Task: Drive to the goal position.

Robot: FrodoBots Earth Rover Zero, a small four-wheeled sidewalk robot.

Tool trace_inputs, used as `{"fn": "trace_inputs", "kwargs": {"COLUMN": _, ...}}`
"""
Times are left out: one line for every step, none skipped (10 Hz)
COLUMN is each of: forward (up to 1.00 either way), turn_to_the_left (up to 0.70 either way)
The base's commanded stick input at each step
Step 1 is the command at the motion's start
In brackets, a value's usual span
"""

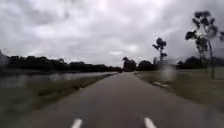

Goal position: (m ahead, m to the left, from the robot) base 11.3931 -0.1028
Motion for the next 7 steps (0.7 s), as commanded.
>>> {"fn": "trace_inputs", "kwargs": {"forward": 0.84, "turn_to_the_left": -0.26}}
{"fn": "trace_inputs", "kwargs": {"forward": 0.84, "turn_to_the_left": 0.01}}
{"fn": "trace_inputs", "kwargs": {"forward": 0.84, "turn_to_the_left": 0.02}}
{"fn": "trace_inputs", "kwargs": {"forward": 0.84, "turn_to_the_left": 0.03}}
{"fn": "trace_inputs", "kwargs": {"forward": 0.84, "turn_to_the_left": 0.03}}
{"fn": "trace_inputs", "kwargs": {"forward": 0.84, "turn_to_the_left": 0.03}}
{"fn": "trace_inputs", "kwargs": {"forward": 0.84, "turn_to_the_left": 0.03}}
